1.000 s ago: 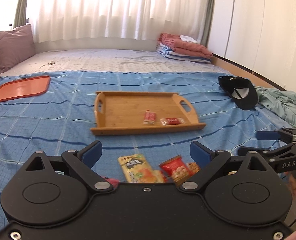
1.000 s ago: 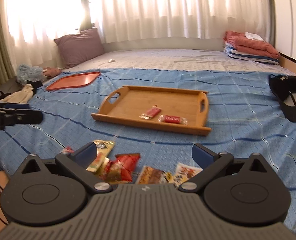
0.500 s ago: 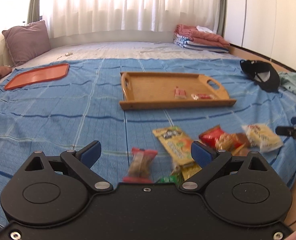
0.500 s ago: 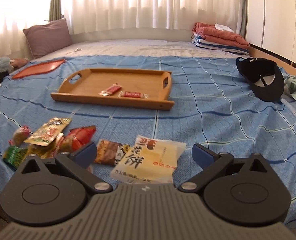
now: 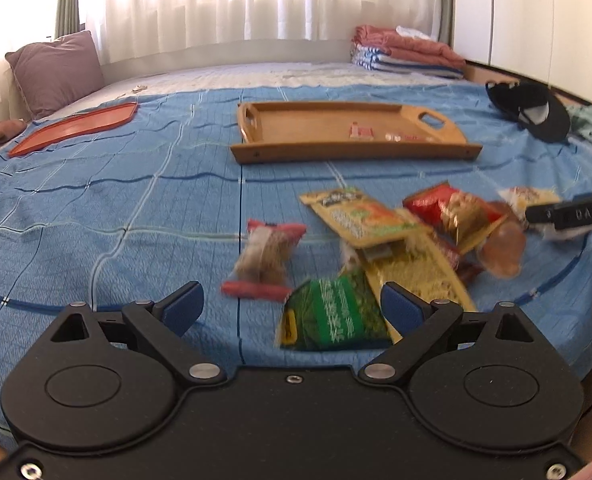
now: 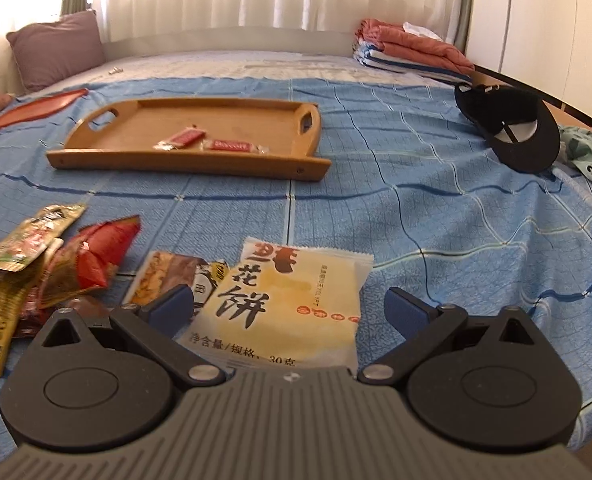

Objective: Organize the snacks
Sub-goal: 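Move both tools back to the pile toward the white pastry bag and green bag, then grasp the white pastry bag with the right gripper while the left grasps the green Peas Wasabi bag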

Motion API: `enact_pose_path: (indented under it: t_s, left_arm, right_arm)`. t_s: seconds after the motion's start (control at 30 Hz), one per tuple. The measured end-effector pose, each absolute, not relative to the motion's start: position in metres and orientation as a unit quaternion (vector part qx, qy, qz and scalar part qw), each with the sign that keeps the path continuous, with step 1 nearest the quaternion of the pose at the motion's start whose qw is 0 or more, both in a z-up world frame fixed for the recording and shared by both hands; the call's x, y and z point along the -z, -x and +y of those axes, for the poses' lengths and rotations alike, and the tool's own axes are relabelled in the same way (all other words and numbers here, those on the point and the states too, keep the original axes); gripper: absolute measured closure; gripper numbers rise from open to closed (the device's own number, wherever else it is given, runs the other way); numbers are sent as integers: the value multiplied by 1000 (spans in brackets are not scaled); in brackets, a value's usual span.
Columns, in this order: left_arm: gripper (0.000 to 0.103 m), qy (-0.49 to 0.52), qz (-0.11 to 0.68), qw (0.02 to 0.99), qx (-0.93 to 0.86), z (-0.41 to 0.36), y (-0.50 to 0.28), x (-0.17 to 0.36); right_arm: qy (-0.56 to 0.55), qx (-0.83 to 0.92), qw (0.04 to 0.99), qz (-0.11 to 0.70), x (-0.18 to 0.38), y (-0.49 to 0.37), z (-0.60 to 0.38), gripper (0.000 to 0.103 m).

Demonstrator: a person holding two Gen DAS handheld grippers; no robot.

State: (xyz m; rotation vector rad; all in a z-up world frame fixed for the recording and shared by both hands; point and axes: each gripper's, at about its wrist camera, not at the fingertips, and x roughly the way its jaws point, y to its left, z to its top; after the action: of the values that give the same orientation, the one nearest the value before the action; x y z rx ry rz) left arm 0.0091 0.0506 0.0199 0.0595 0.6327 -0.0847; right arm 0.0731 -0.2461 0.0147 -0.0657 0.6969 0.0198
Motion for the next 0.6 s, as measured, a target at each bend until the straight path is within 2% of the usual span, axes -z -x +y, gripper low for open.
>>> enact_pose_path:
  t_s: [0.53, 0.6]
  left_arm:
    - [27, -39, 302, 952, 39, 28, -5, -7]
    - [35, -12, 307, 951, 37, 33, -6, -8]
  right_arm:
    - [-36, -12, 938, 346, 12, -81, -259, 0]
    - [-24, -13, 935, 352, 13, -82, -257, 0]
